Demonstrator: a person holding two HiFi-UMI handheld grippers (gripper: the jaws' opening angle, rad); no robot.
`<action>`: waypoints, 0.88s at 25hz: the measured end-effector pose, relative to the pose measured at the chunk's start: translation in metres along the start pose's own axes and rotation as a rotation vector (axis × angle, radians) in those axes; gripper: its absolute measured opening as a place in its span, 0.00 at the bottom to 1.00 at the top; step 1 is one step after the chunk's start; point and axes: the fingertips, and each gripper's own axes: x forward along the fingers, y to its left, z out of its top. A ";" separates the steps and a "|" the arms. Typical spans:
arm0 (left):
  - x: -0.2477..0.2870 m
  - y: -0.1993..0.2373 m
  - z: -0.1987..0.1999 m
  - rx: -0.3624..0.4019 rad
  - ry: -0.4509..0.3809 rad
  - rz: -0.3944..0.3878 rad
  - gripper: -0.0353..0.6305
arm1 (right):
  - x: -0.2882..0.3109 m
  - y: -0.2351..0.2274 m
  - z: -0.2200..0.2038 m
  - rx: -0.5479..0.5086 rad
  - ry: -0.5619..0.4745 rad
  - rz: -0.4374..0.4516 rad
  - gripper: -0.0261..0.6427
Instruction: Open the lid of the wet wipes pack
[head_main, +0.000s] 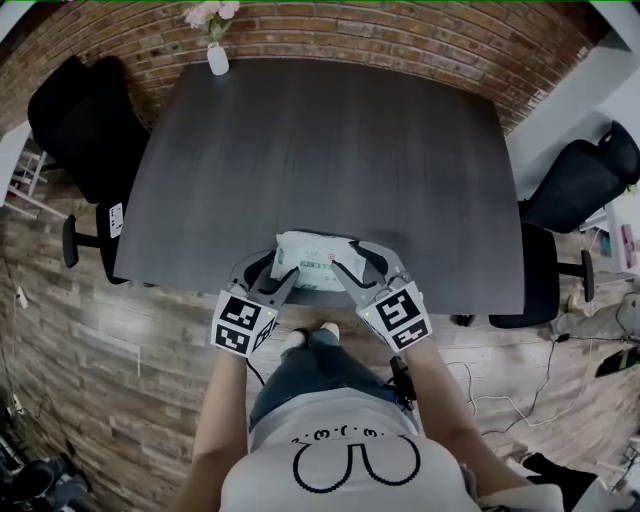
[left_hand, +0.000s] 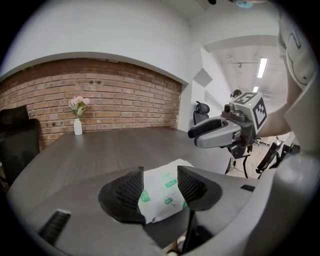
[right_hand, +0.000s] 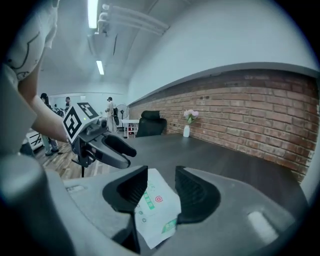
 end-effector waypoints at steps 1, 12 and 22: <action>0.003 0.001 -0.005 -0.005 0.016 -0.009 0.37 | 0.006 0.002 -0.007 0.004 0.020 0.015 0.28; 0.034 -0.001 -0.064 -0.007 0.228 -0.162 0.36 | 0.056 0.029 -0.065 -0.072 0.260 0.150 0.33; 0.040 -0.001 -0.074 -0.007 0.268 -0.202 0.36 | 0.070 0.043 -0.085 -0.264 0.351 0.210 0.38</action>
